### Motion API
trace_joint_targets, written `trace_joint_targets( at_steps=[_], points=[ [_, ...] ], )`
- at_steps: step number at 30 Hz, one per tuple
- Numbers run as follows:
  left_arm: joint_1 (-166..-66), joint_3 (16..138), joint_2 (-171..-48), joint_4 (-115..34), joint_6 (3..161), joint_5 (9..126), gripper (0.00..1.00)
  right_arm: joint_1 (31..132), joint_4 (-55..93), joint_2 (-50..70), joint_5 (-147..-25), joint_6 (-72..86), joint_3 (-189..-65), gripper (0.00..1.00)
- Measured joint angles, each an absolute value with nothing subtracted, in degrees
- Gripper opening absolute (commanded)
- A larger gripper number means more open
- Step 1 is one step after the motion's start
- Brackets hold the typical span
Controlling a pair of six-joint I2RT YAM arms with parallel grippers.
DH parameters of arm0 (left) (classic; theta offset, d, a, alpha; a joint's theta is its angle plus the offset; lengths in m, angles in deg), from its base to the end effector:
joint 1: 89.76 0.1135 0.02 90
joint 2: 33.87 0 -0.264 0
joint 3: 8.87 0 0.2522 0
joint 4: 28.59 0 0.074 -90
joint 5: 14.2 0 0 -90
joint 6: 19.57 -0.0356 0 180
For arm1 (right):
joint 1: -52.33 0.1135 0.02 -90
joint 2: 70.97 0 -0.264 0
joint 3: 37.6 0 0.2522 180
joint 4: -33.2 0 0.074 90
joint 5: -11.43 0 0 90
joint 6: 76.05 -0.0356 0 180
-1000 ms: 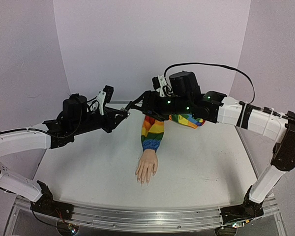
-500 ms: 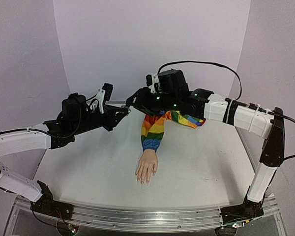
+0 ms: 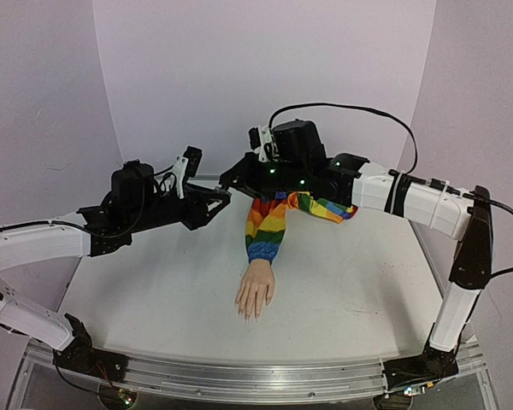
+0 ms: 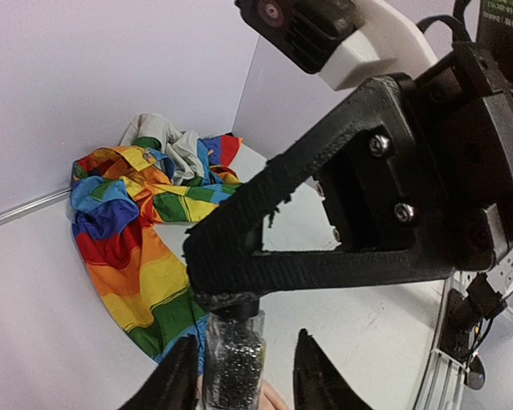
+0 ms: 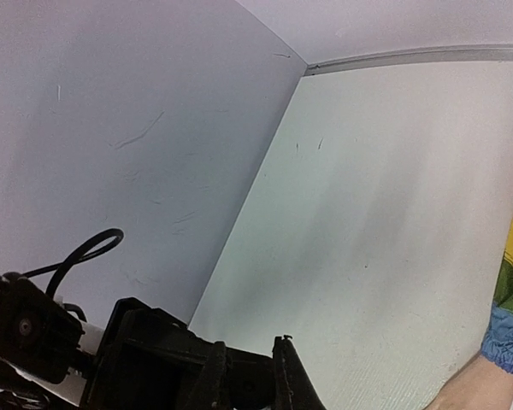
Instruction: Paint the nails
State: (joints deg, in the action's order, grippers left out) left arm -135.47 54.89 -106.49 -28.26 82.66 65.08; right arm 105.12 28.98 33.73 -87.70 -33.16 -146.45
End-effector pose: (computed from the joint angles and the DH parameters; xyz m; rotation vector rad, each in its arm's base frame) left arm 0.2034 -0.2180 0.3104 0.6569 1.6798 -0.8975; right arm 0.2662 0.3600 0.3870 -0.2294 1.7666 1.4489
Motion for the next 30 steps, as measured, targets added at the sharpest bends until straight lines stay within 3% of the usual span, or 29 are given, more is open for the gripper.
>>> trace_joint_targets(
  at_steps=[3,23,26,30],
  points=[
    [-135.47,55.39,-106.51,-30.12,82.75,63.31,0.45,105.17,27.67,33.73,-87.3,-31.17,-146.45,0.0],
    [-135.41,61.05,-110.82,-38.9,82.12,60.56,0.24,106.74,23.45,33.73,-84.05,-25.58,-146.89,0.0],
    [-135.41,61.14,-110.97,-39.36,81.96,60.58,0.17,106.81,23.19,33.73,-83.85,-25.23,-146.89,0.0],
    [-135.45,61.16,-110.99,-39.56,80.98,60.36,0.0,106.91,22.64,33.73,-83.52,-24.96,-147.02,0.0]
  ],
)
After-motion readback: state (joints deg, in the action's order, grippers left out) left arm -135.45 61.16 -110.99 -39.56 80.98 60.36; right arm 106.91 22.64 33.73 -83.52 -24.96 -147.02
